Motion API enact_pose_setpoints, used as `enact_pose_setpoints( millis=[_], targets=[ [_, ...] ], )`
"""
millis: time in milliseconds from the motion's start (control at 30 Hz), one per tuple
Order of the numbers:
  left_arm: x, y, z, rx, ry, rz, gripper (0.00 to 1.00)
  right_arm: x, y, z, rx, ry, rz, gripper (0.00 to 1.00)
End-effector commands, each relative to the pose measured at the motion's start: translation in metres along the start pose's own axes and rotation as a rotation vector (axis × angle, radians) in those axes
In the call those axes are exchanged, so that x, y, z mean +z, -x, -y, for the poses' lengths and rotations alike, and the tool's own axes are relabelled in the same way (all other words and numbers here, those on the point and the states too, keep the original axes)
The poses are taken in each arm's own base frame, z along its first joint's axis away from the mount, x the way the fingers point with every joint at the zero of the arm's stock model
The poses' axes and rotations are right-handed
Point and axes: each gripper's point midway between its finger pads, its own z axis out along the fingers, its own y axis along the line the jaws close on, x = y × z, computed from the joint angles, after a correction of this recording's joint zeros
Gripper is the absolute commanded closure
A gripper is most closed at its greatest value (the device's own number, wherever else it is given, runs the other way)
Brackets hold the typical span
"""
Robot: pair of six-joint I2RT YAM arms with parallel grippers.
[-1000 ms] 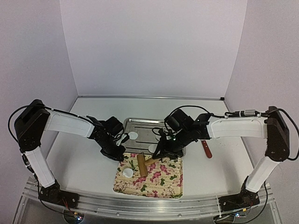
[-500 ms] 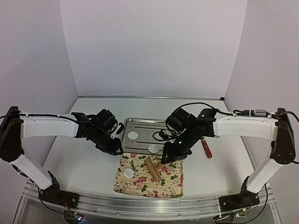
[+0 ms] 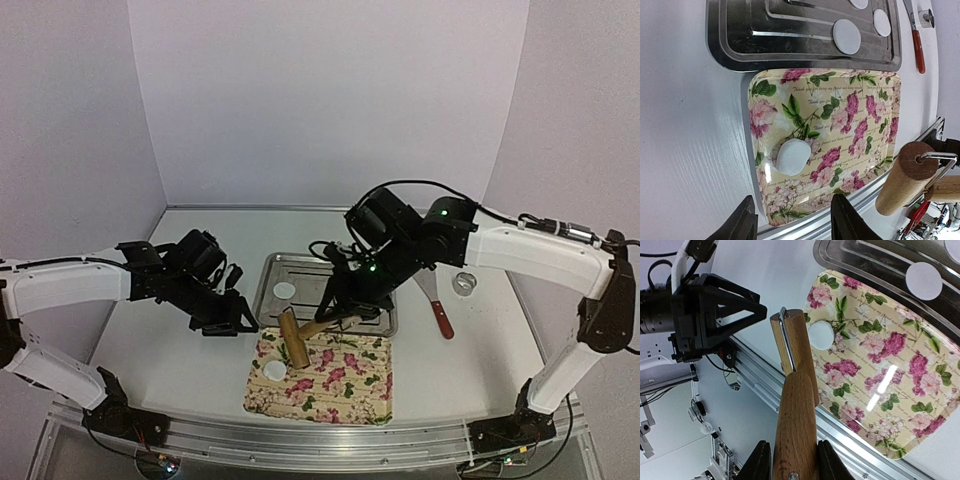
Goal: Roll out the dumpling wrappers from the dough
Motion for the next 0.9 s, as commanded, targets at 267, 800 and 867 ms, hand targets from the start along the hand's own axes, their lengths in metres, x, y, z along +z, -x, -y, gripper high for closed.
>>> enact_pose_setpoints(
  millis=[267,800,867],
  targets=[
    [0.032,-0.043,-0.038,-0.030,0.070,-0.166,0.44,0.069,0.010,-0.027,0.138,0.063,-0.169,1.00],
    [0.072,-0.045,-0.039,0.009,0.057,-0.267,0.60,0.098,0.011,0.000,0.217,-0.037,-0.237,1.00],
    [0.074,-0.045,-0.040,0.009,0.059,-0.269,0.63,0.100,0.010,0.007,0.230,-0.051,-0.243,1.00]
  ],
)
